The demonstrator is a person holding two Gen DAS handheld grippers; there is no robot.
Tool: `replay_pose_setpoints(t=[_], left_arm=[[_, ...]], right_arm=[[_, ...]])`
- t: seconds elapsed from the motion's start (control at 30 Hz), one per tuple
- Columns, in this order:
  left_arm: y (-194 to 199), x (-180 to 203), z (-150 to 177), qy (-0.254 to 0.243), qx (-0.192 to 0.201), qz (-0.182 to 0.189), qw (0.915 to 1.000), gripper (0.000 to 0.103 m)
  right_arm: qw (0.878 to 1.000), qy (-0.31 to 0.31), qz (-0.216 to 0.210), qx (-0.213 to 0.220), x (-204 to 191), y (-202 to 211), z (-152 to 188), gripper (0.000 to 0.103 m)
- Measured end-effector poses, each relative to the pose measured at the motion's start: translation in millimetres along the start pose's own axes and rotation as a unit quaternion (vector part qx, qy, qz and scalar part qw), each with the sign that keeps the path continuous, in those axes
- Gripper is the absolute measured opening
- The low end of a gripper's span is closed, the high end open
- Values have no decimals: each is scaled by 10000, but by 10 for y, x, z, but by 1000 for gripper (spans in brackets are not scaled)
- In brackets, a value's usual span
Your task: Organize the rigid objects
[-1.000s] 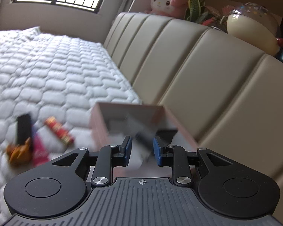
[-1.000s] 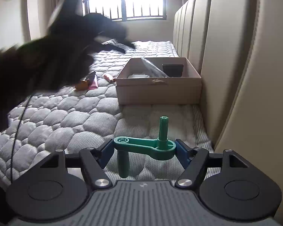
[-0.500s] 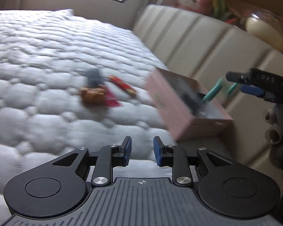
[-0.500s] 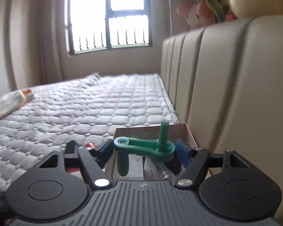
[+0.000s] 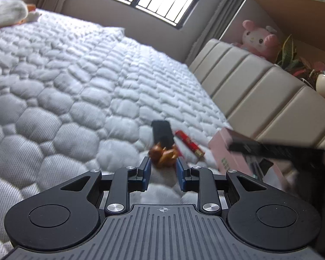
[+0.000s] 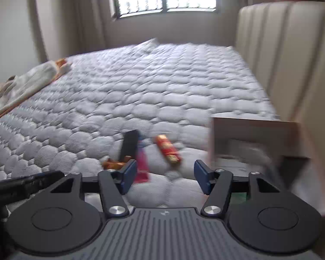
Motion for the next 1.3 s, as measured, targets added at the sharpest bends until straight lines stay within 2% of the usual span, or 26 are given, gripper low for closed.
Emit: replay_pose_setpoints(t=[0.2,0.33,0.43,0.5,0.57,0.73,0.8,0.83,0.93,1.1,1.2,1.23,1.3], left_arm=[[93,-227,185,172,-261,-15,9995,28],[182,-387,265,312,-332,34,9990,28],[214,-485,286,469,-325,123,9983,28],[219,-507,286,527,-309,196,9979,28],[204,-511,290,563,-310,236,9977,28],[129,-468,356,617,-453,281,9967,28],[114,-414,384,579,-503,286,9966,28],[109,-377,395,542,-523,290,9967,28],[103,-242,411,395,-565,299,9972,28],[27,72,355,-92,-552,245,9981,28],[-93,297,221,-442,-534,179,9974,28],[-148,366,159,-487,-533,195,9972,28],[-288,482,13,-502,-557,229,9969,28]], right_arm=[[9970,-88,-427,-646,-355,-723,-396,57],[9955,60,26,-940,-529,-1255,-522,57],[9938,140,177,-1085,-568,-1454,-522,57],[9929,220,159,-1157,-577,-1480,-487,49],[9925,427,208,-1126,-593,-1432,-445,36],[9906,611,38,-1226,-548,-1178,-251,25],[9901,584,-70,-1276,-507,-1034,-127,16],[9899,545,-143,-1301,-481,-951,-59,7],[9876,396,-524,-1424,-408,-696,180,7],[9890,236,-763,-1244,-222,-188,591,7],[9939,164,-562,-933,-48,83,851,7],[9962,200,-364,-764,8,170,942,10],[9982,275,-18,-524,128,312,1122,31]])
Point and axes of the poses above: each gripper's, at about its wrist camera, not at the fingertips, and y roughly against the way its jaws point, x to its right, z to its underside, the point moved 6 cm from there along -y, roughly the way its jaws point, and after that the axes turned 12 degrees about -x, right-handed, at the moved point
